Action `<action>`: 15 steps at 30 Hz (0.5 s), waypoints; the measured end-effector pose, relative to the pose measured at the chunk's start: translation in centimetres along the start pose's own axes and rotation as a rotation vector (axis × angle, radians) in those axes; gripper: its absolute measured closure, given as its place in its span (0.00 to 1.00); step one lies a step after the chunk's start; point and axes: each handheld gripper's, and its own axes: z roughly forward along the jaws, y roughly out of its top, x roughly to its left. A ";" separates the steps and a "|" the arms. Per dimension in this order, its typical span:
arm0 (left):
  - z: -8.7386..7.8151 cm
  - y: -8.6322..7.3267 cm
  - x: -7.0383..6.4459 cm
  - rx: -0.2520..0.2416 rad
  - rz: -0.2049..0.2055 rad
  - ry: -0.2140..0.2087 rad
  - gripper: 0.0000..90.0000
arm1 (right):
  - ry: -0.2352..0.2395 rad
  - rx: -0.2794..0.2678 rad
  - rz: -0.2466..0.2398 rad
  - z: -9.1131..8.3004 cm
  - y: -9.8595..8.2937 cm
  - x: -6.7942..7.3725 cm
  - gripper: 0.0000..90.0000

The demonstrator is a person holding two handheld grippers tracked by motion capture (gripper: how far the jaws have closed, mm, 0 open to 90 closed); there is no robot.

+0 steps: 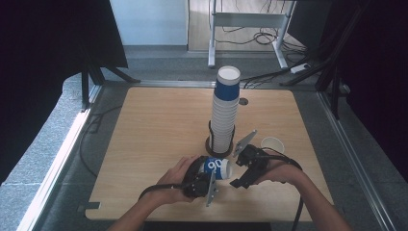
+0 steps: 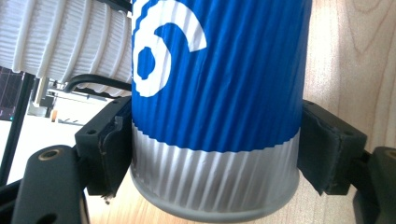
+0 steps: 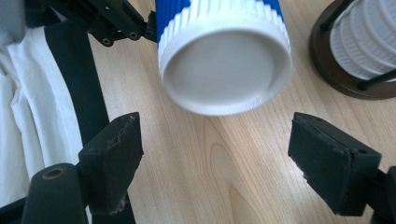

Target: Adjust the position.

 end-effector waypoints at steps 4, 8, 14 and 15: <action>0.1 0.0 -0.1 0.000 0.009 0.002 0.23 | 0.018 0.049 -0.014 0.3 1.2 -0.2 0.20; 0.0 -0.1 -0.2 0.010 0.018 -0.001 0.23 | 0.038 0.082 -0.023 0.4 2.1 -0.5 0.19; 0.1 0.1 -0.3 0.006 0.021 0.000 0.23 | 0.047 0.124 -0.045 0.8 3.1 -0.3 0.18; 0.1 0.1 -0.3 0.004 0.023 -0.001 0.23 | 0.048 0.131 -0.048 0.9 3.2 -0.3 0.18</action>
